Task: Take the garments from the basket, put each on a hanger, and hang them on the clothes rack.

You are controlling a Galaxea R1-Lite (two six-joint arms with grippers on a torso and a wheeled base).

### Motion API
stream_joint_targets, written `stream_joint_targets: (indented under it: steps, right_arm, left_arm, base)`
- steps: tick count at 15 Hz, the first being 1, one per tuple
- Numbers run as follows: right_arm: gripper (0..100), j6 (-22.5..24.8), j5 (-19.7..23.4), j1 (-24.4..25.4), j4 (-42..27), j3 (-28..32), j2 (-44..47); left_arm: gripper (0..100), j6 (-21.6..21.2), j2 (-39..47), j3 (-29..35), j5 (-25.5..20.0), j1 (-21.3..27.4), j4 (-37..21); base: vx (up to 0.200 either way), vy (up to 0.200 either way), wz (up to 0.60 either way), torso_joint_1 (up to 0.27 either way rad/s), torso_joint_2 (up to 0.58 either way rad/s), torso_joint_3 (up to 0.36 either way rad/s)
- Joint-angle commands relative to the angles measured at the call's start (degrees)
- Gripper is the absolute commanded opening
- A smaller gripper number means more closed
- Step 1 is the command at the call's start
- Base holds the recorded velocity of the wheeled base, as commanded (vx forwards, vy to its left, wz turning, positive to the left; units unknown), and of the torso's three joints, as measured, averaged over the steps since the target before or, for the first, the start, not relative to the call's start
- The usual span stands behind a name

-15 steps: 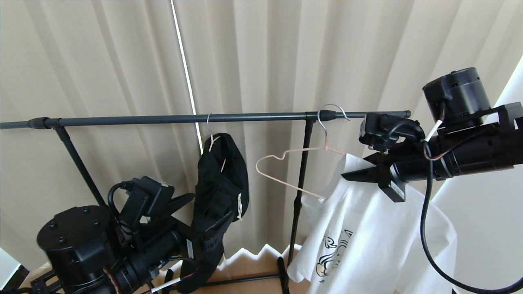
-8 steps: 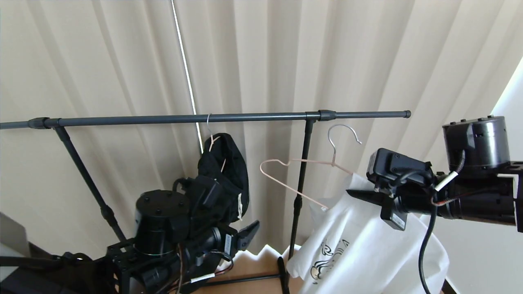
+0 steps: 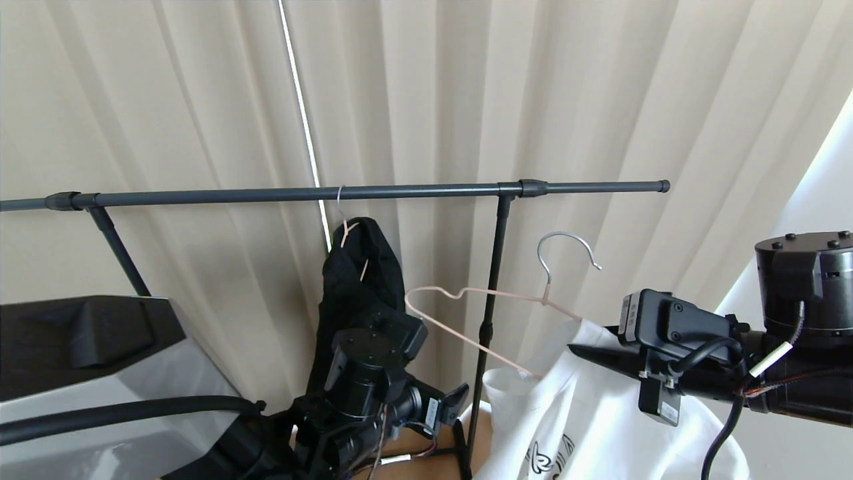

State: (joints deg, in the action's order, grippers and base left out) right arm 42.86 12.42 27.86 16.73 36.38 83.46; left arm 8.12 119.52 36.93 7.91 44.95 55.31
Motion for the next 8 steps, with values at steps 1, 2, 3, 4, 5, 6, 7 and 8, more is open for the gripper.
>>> stream_joint_targets:
  steps: [1, 2, 3, 4, 5, 6, 7, 8]
  right_arm:
    - [0, -0.1, -0.1, 1.5, 0.1, -0.3, -0.6]
    - [0, -0.1, 0.0, 1.7, 0.1, -0.2, -0.8]
    - [0, -0.1, 0.0, 1.8, 0.1, -0.2, -0.9]
    - [0, -0.1, 0.0, 1.9, 0.1, -0.3, -1.3]
    - [0, -0.1, 0.0, 1.9, 0.1, -0.3, -1.4]
    - [0, -0.1, 0.1, 1.9, 0.1, -0.3, -1.6]
    - [0, -0.1, 0.1, 3.2, 0.1, -0.3, -1.8]
    - [0, -0.1, 0.0, 3.3, 0.1, -0.4, -1.8]
  left_arm:
    - [100, 0.1, 4.1, 1.8, 0.0, 0.8, 0.2]
    - [100, 0.2, 4.6, 2.2, 0.1, 1.5, 0.2]
    - [100, 0.6, 4.8, 2.4, 0.1, 1.8, 0.2]
    - [100, 0.8, 4.8, 2.7, 0.1, 2.3, 0.2]
    - [100, 0.8, 4.8, 2.7, 0.1, 2.4, 0.2]
    - [100, 0.8, 4.9, 3.1, 0.1, 2.4, 0.2]
    - [100, 0.8, 5.6, 3.7, 0.4, 2.4, 0.2]
    - [100, 0.8, 5.8, 4.1, 0.6, 2.4, 0.5]
  base:
    - [0.0, 0.0, 0.0, 0.0, 0.0, 0.0]
    - [0.0, 0.0, 0.0, 0.0, 0.0, 0.0]
    - [0.0, 0.0, 0.0, 0.0, 0.0, 0.0]
    - [0.0, 0.0, 0.0, 0.0, 0.0, 0.0]
    - [0.0, 0.0, 0.0, 0.0, 0.0, 0.0]
    - [0.0, 0.0, 0.0, 0.0, 0.0, 0.0]
    - [0.0, 0.0, 0.0, 0.0, 0.0, 0.0]
    - [0.0, 0.0, 0.0, 0.0, 0.0, 0.0]
